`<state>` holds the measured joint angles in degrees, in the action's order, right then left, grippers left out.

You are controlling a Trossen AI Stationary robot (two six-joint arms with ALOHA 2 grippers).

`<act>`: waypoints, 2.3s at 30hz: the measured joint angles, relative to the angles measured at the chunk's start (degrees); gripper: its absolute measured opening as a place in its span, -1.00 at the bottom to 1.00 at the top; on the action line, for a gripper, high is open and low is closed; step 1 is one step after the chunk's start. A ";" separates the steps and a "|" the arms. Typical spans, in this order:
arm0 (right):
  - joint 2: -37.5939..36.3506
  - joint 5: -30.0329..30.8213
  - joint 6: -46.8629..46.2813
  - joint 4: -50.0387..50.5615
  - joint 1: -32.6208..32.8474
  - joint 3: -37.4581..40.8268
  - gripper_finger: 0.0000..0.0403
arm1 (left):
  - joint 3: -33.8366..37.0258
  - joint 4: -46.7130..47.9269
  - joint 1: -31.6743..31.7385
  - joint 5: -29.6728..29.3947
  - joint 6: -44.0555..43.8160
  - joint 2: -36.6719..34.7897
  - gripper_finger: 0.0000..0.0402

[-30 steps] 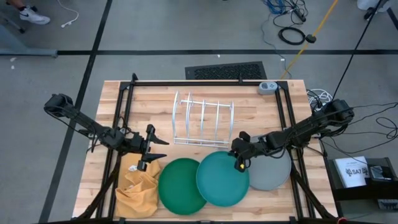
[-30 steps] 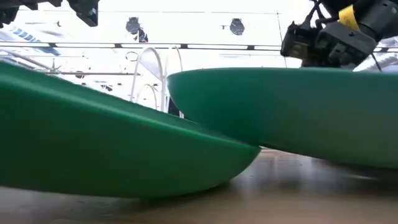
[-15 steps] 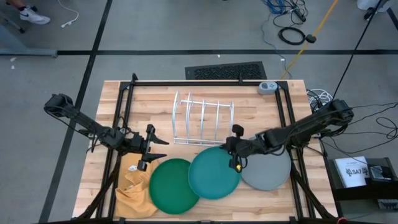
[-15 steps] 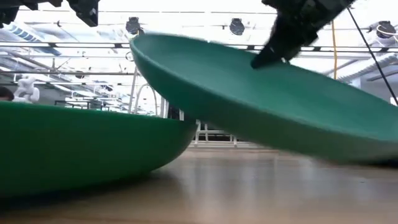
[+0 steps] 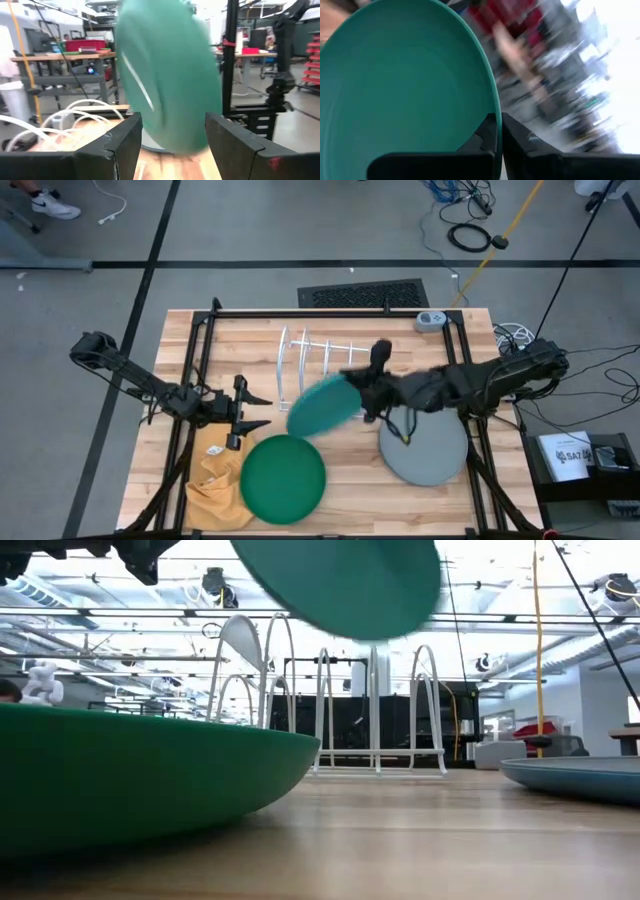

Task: Sort dishes
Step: Put the light blue plate in the white dish rack

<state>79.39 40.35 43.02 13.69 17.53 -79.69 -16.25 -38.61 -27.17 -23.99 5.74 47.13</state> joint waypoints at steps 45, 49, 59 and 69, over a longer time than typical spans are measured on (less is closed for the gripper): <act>23.49 -96.40 10.90 -28.63 -47.20 -21.77 -1.00 | 0.02 -10.34 2.24 11.71 -2.45 0.00 0.08; 26.88 -97.72 9.68 -28.18 -48.12 -21.89 -1.00 | 0.02 -9.89 2.24 11.63 -2.42 0.00 0.08; 32.76 -99.27 6.49 -28.13 -48.38 -22.02 -1.00 | 0.02 -8.05 2.24 11.52 -2.42 0.00 0.08; 36.35 -98.81 5.62 -26.85 -48.84 -22.02 -1.00 | 0.02 -7.28 2.24 11.52 -2.47 0.00 0.08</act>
<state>115.73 -58.46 48.63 -13.16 -31.31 -101.71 -16.23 -45.89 -24.93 -12.47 3.27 47.13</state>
